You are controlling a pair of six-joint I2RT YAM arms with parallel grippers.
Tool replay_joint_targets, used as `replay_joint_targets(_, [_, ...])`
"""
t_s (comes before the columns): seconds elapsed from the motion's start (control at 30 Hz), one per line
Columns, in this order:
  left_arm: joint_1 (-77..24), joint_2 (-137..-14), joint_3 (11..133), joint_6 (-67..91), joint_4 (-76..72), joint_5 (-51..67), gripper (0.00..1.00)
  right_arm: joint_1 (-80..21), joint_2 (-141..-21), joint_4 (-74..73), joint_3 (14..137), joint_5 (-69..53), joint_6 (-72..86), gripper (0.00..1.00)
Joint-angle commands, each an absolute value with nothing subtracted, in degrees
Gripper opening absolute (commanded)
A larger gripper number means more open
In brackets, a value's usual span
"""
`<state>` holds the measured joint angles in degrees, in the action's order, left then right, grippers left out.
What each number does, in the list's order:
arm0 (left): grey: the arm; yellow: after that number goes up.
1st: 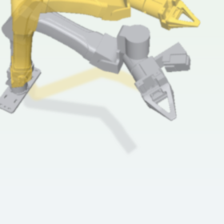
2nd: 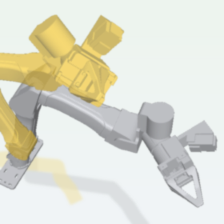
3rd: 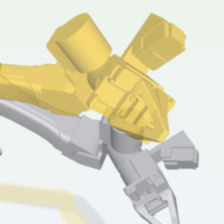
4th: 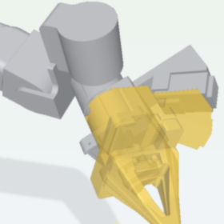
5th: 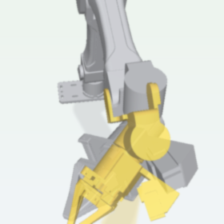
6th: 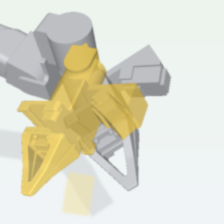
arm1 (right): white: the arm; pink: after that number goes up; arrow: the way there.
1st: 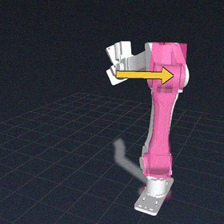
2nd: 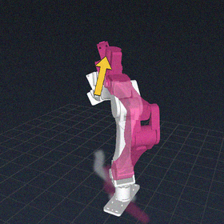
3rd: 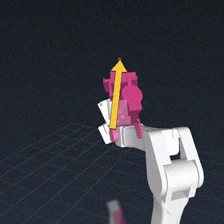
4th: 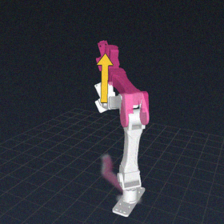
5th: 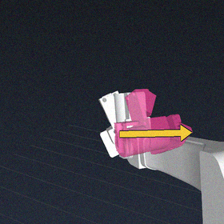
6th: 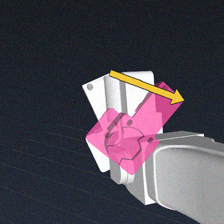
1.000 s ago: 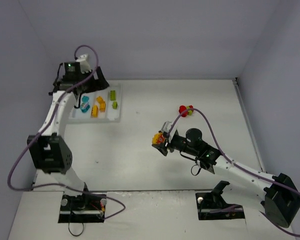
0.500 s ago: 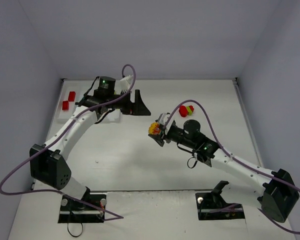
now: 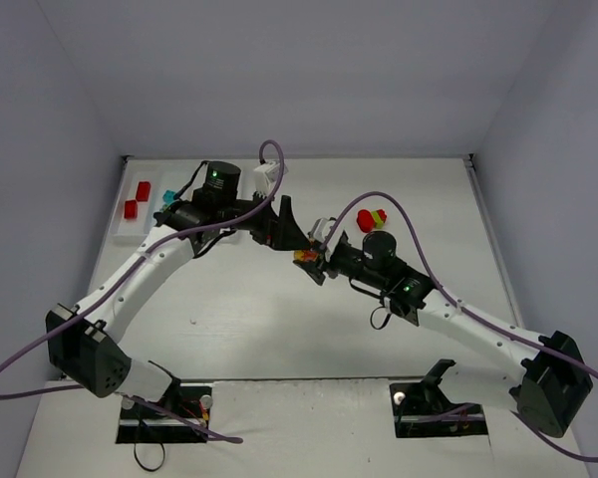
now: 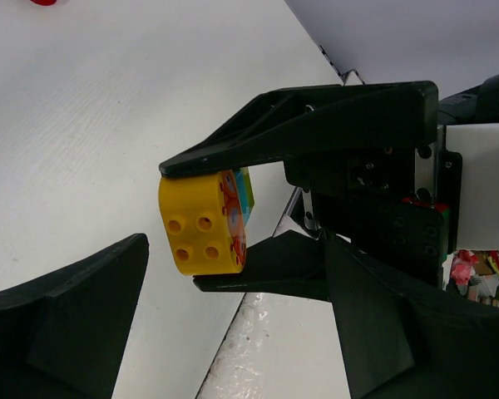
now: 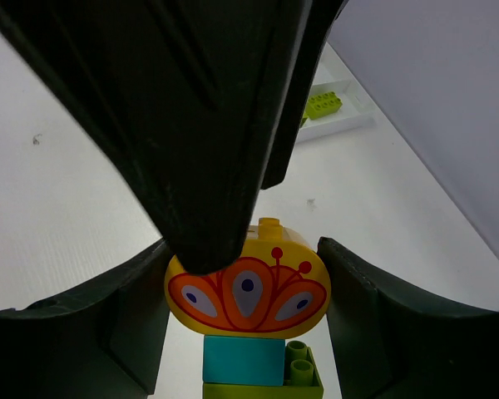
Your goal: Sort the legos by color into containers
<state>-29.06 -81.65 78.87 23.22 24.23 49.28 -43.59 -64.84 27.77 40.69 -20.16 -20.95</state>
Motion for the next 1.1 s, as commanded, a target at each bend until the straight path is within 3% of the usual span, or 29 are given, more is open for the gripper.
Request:
replay_joint_targets(0.0, [-30.67, -79.10, 79.10, 19.95, 23.55, 47.73, 0.80, -43.95, -65.21, 32.43, 44.56, -19.77, -21.09, 0.09])
replay_joint_targets(0.3, [-31.55, -79.63, 78.31, 19.34, 23.64, 44.47, 0.72, -43.95, -65.48, 33.75, 45.35, -21.00, -20.57, 0.09])
replay_joint_targets(0.4, [-31.64, -79.81, 78.14, 20.12, 22.42, 45.26, 0.65, -43.86, -65.57, 34.01, 45.26, -21.18, -20.57, 0.09])
replay_joint_targets(0.57, [-31.64, -80.07, 77.17, 22.23, 18.90, 48.34, 0.41, -43.95, -65.48, 34.63, 44.91, -21.45, -20.48, 0.09])
replay_joint_targets(0.7, [-31.90, -80.59, 76.82, 22.41, 18.55, 49.31, 0.41, -43.95, -65.39, 35.24, 44.65, -21.62, -20.30, 0.09])
replay_joint_targets(0.9, [-32.17, -81.39, 76.64, 22.32, 18.55, 49.22, 0.47, -43.86, -65.83, 35.51, 44.91, -21.97, -20.21, 0.10])
replay_joint_targets(0.97, [-32.17, -81.47, 76.64, 22.32, 18.46, 49.31, 0.54, -43.94, -65.92, 35.68, 45.09, -22.24, -20.21, 0.09])
replay_joint_targets(1.07, [-32.17, -81.56, 76.73, 22.06, 18.54, 49.48, 0.54, -43.95, -66.09, 35.77, 45.18, -22.32, -20.13, 0.10])
